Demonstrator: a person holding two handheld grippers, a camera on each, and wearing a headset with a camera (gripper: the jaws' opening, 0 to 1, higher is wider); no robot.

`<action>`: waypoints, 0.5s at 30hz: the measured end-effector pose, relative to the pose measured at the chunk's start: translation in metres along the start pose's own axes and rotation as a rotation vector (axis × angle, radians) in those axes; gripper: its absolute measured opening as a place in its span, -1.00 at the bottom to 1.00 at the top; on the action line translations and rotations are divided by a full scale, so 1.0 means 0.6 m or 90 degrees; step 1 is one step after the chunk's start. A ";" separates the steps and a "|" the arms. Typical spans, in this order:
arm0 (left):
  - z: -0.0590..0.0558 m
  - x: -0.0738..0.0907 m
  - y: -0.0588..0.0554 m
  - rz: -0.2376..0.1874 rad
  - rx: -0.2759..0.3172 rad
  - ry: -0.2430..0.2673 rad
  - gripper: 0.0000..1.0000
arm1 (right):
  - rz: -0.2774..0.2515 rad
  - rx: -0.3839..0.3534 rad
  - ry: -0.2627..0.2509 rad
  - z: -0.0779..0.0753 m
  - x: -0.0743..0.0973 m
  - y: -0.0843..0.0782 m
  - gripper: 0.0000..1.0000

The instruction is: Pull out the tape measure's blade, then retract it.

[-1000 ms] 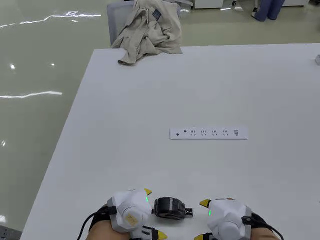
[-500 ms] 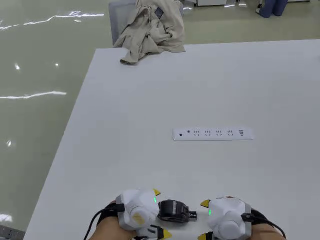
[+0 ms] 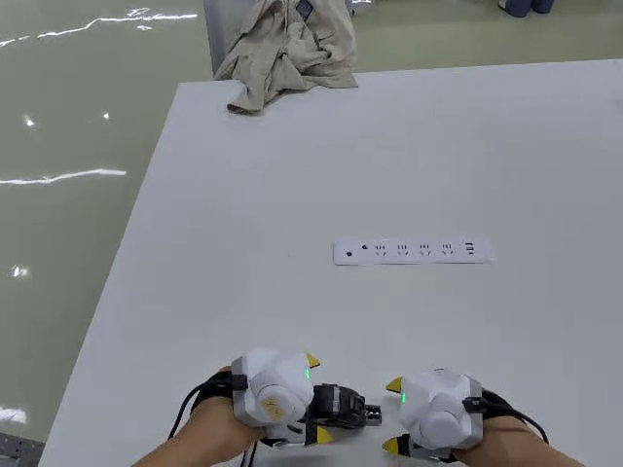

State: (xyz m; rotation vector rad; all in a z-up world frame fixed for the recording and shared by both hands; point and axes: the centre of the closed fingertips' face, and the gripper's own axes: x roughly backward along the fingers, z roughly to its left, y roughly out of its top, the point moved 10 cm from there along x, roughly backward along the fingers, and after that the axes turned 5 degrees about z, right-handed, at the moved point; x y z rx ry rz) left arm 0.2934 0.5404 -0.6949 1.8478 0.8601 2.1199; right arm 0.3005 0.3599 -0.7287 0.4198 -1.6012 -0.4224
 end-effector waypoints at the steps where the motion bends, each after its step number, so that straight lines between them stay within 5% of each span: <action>1: 0.000 -0.001 0.001 0.000 -0.002 -0.003 0.15 | 0.000 0.001 0.001 -0.001 -0.001 0.000 -0.07; 15: 0.005 -0.020 0.006 0.007 -0.025 -0.029 0.01 | 0.001 0.009 0.023 -0.009 -0.024 -0.002 -0.18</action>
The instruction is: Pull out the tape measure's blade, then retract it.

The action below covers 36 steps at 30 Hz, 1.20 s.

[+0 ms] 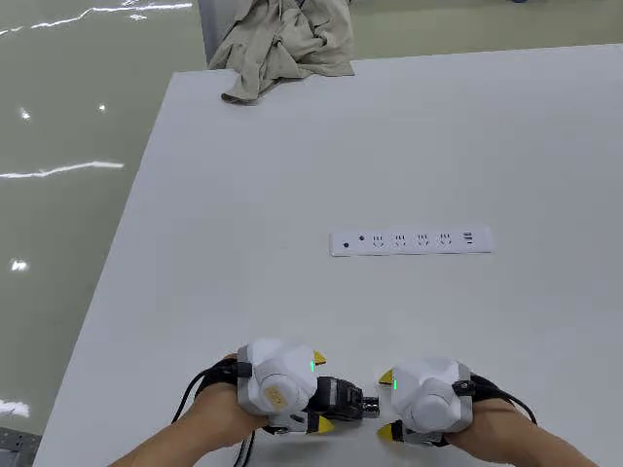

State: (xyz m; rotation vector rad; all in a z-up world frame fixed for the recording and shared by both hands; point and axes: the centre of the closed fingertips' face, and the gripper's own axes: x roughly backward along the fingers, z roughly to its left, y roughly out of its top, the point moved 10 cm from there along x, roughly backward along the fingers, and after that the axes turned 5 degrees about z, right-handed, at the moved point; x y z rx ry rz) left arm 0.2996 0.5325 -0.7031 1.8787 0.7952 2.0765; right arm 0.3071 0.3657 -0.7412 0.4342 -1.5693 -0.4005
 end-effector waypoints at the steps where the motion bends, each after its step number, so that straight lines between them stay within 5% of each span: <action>1: -0.001 -0.001 0.000 0.000 -0.002 -0.003 -0.01 | 0.000 -0.001 0.001 -0.001 -0.001 0.000 -0.18; 36: 0.000 -0.024 0.009 0.023 -0.057 -0.033 -0.27 | -0.023 -0.005 0.050 -0.013 -0.016 0.005 -0.58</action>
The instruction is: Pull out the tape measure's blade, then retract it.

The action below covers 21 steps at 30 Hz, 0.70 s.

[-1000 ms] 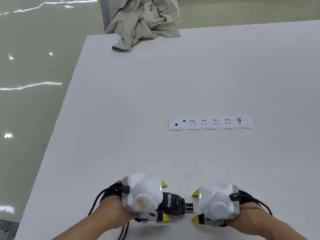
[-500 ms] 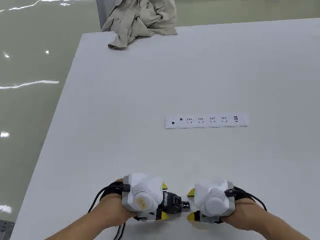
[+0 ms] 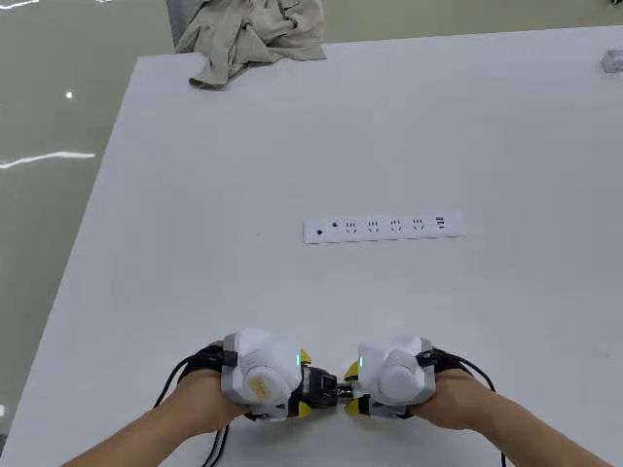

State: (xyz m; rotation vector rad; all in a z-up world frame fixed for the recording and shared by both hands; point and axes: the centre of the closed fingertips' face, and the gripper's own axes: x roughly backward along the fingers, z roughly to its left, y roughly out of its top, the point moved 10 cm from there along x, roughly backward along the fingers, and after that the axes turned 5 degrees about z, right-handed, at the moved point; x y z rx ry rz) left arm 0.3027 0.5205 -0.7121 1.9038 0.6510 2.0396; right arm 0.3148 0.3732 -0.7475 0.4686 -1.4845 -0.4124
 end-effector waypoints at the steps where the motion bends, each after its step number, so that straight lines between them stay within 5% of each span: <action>1: 0.000 -0.001 -0.001 0.000 -0.001 -0.001 -0.27 | 0.000 -0.001 0.002 -0.001 0.000 0.000 -0.58; 21: 0.002 -0.001 0.003 0.020 -0.018 -0.007 -0.30 | 0.010 0.015 0.013 -0.002 0.000 0.002 -0.69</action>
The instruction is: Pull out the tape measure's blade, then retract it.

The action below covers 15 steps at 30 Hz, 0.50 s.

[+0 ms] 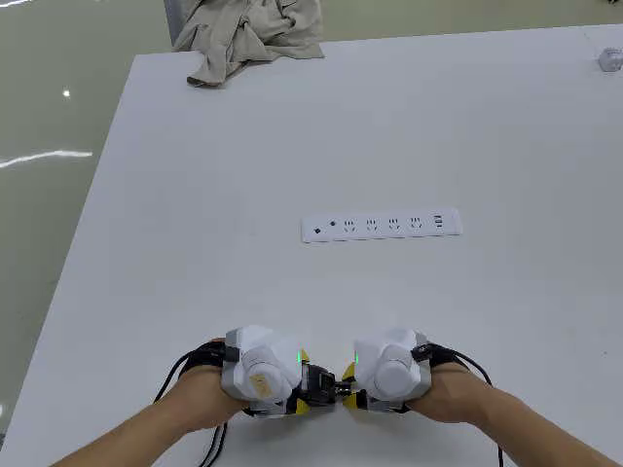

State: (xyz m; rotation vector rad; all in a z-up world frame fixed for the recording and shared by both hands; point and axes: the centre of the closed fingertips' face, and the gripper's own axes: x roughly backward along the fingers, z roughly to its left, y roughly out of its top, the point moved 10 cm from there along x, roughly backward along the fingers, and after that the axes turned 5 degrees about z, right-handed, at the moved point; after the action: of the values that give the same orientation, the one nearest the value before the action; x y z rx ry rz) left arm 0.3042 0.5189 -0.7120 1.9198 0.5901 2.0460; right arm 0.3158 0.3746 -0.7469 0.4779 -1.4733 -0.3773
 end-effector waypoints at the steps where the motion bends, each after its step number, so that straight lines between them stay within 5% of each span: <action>1: 0.000 0.000 0.000 0.001 0.000 0.000 -0.30 | 0.000 -0.001 0.001 0.000 0.000 0.000 -0.69; 15: 0.001 0.001 0.001 0.007 -0.006 0.000 -0.32 | 0.002 0.023 0.003 -0.001 0.001 -0.003 -0.72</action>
State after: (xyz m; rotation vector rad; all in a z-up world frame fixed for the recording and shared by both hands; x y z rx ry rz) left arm 0.3048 0.5189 -0.7112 1.9222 0.5693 2.0519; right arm 0.3163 0.3724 -0.7474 0.5049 -1.4785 -0.3464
